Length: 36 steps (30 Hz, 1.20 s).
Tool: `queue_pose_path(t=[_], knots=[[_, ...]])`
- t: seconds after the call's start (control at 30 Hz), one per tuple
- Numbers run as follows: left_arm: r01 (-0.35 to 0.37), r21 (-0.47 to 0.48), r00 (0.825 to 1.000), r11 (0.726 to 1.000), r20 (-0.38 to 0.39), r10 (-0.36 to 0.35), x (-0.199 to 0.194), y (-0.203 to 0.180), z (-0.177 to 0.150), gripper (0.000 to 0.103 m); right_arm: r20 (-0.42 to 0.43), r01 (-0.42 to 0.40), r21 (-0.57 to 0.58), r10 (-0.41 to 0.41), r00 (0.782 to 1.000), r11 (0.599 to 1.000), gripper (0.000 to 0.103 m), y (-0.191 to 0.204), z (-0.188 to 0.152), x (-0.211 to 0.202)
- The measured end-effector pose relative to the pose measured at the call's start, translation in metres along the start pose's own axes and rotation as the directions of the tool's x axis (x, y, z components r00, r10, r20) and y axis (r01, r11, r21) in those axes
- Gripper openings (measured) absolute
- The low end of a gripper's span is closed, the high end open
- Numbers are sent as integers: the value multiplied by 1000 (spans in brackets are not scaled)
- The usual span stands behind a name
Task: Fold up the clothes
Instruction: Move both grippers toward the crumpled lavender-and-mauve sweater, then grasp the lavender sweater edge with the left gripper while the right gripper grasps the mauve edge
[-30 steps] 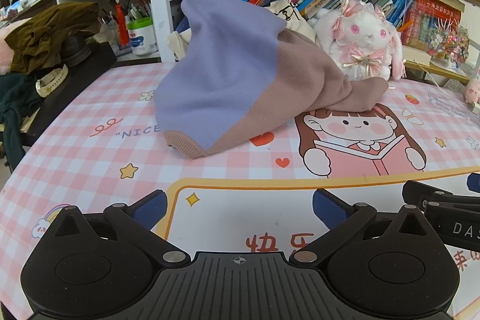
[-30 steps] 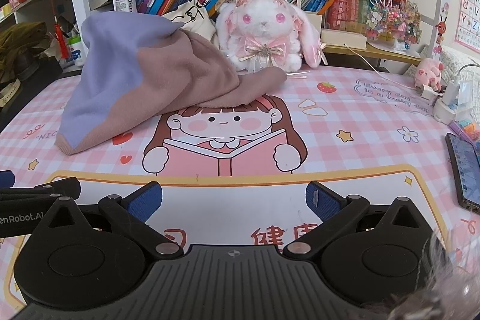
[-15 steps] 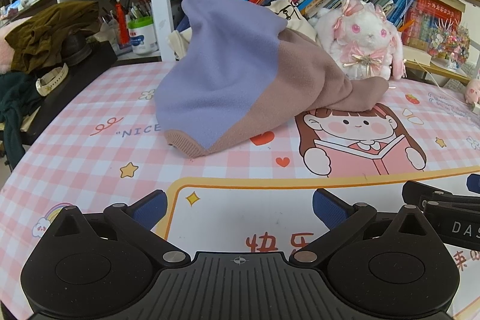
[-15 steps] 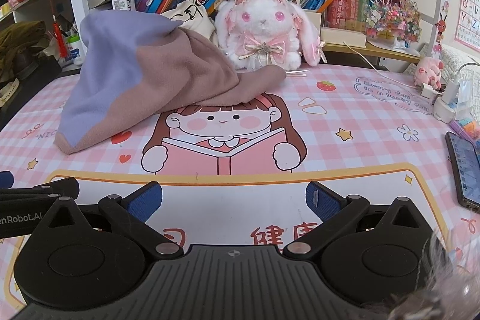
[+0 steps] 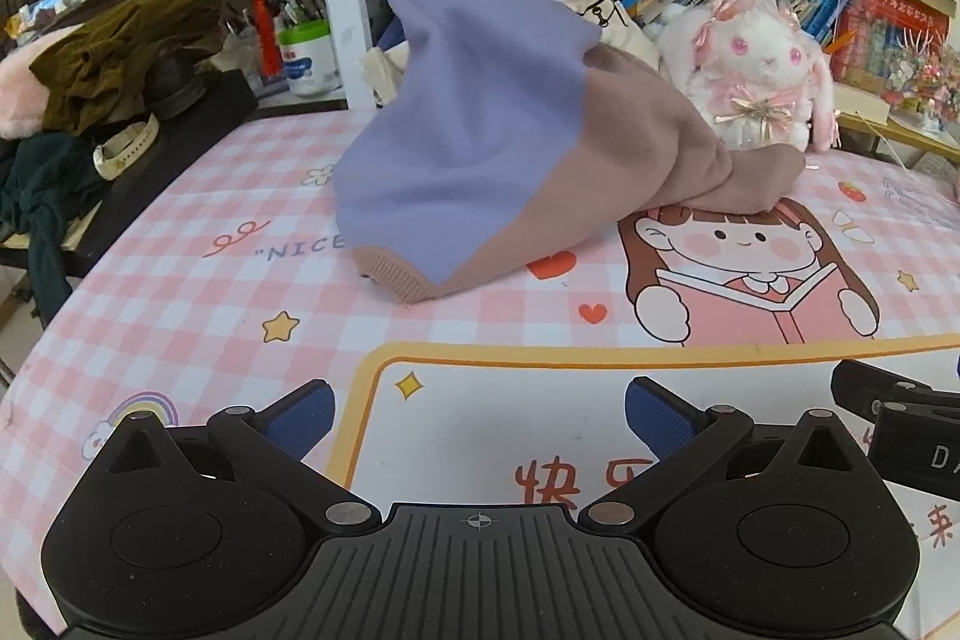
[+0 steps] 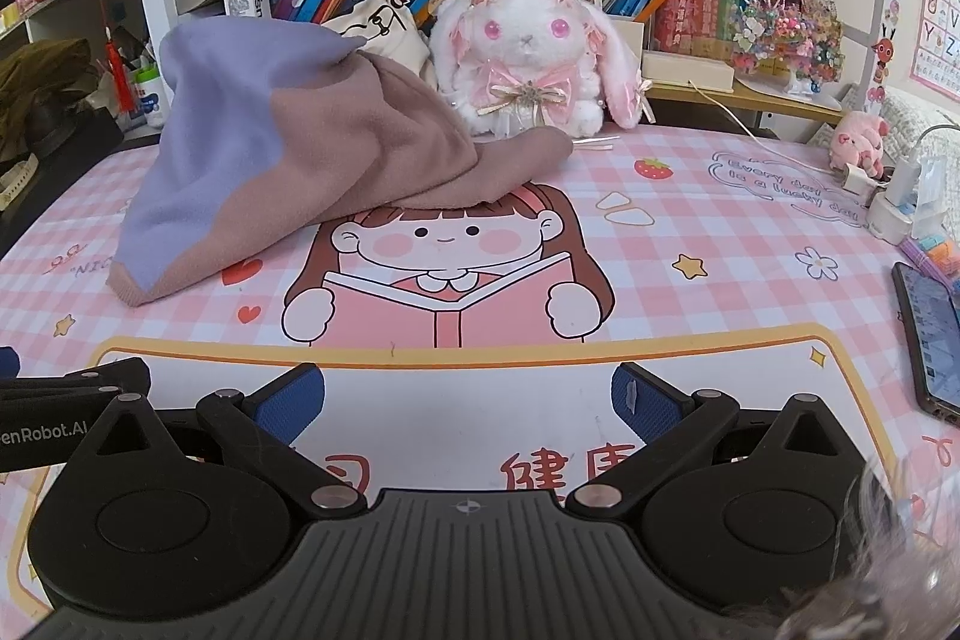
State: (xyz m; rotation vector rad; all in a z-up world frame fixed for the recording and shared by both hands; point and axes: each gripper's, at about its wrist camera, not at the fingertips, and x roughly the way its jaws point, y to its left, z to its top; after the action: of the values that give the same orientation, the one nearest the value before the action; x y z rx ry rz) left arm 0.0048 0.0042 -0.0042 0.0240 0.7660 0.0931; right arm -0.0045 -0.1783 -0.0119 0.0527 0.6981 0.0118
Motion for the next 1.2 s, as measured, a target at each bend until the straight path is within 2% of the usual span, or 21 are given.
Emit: queue_pose_path(t=[0.27,0.73,0.97,1.07,1.2], knots=[[46,5,999,999,23,-46,0,0,2,103,-15,-14,-3,14,1000,1000,103,2,2,5],[113,-23,994,993,5,-113,14,6,8,103,-40,-29,-8,28,999,1000,103,4,5,21],[10,-11,1000,1000,28,-10,16,14,11,103,-63,-56,4,57,996,998,103,7,2,27],[13,40,999,999,37,-14,20,17,9,103,-85,-75,3,75,994,997,103,10,0,30],[-33,142,997,989,76,22,29,18,9,103,-129,-100,2,100,987,995,103,15,-2,34]])
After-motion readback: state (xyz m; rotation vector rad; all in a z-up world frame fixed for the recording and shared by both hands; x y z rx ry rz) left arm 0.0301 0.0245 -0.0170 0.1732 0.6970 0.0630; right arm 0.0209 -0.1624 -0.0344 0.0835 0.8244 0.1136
